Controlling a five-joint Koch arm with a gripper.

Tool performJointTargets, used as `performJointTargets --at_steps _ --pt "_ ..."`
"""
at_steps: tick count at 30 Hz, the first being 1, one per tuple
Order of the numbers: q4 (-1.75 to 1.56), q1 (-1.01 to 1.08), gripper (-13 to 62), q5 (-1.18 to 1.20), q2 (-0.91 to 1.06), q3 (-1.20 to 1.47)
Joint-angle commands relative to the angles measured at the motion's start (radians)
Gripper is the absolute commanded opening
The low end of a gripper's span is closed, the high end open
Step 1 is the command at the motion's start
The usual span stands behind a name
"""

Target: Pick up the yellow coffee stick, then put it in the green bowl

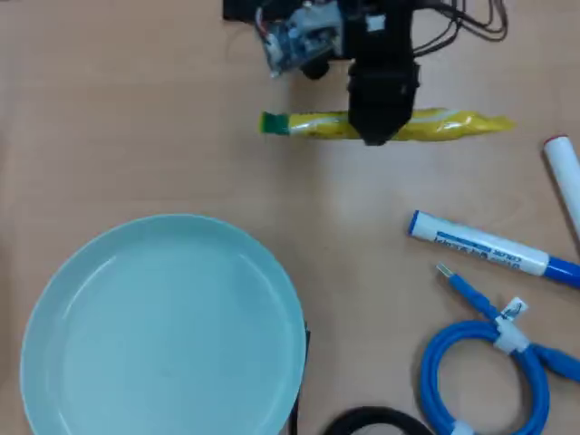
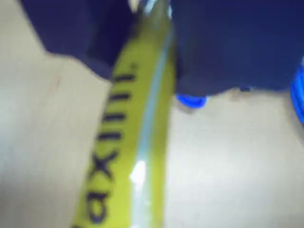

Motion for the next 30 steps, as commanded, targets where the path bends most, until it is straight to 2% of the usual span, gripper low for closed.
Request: performJointTargets --at_steps 1,11,19,30 --pt "-0.101 0.055 -6.9 -0.035 0.055 -0.087" --pt "-0.333 0.255 -7.0 -0.121 0.04 -0.1" --pt "-0.549 0.354 -6.9 -0.233 -0.063 -0.097" --pt "-0.779 0.465 -6.7 -0.239 -0.249 -0.118"
